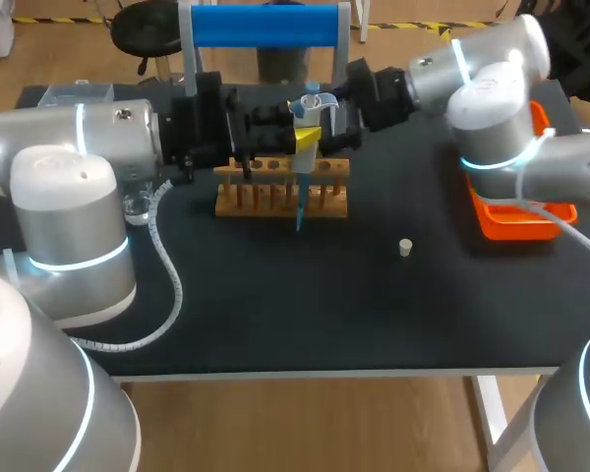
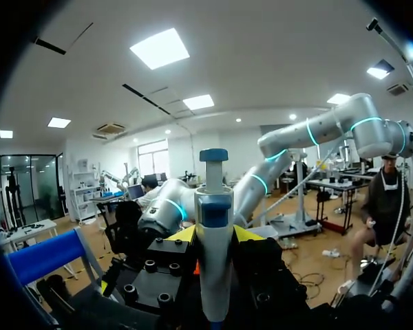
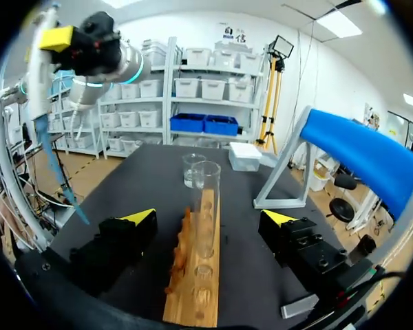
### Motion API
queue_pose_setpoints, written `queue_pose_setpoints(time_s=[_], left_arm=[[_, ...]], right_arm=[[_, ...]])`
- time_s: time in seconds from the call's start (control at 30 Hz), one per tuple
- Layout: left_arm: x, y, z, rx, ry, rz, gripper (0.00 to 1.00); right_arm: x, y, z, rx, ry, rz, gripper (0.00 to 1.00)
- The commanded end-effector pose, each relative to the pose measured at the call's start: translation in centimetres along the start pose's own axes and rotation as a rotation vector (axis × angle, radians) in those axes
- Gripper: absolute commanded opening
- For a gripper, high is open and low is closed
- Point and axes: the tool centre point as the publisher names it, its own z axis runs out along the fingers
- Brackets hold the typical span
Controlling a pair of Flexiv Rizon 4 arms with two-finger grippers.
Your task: Invert the test tube, pick up the pipette, mount the tip to pipette, aspirate from beaker and dispense into the tube, eject the tip, return the pipette, and cap with the stopper.
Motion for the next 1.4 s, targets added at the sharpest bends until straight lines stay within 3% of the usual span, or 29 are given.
queue_pose_setpoints(time_s=[0.03,0.27,0.57,0.9,1.4], left_arm=[[0.1,0.0,0.1,0.003,-0.007,0.001,0.00],[0.1,0.0,0.1,0.003,-0.007,0.001,0.00],[0.1,0.0,0.1,0.003,-0.007,0.001,0.00],[0.1,0.0,0.1,0.003,-0.007,0.001,0.00],[0.1,0.0,0.1,0.003,-0.007,0.001,0.00]], right_arm=[[2.1,0.3,-5.2,-0.051,-0.033,-0.001,1.00],[4.5,2.2,-9.3,-0.164,-0.048,-0.005,1.00],[8.6,4.9,-11.9,-0.300,-0.046,0.043,1.00],[14.4,7.6,-11.5,-0.392,-0.039,0.080,1.00],[17.1,10.0,-10.4,-0.450,0.016,0.060,1.00]])
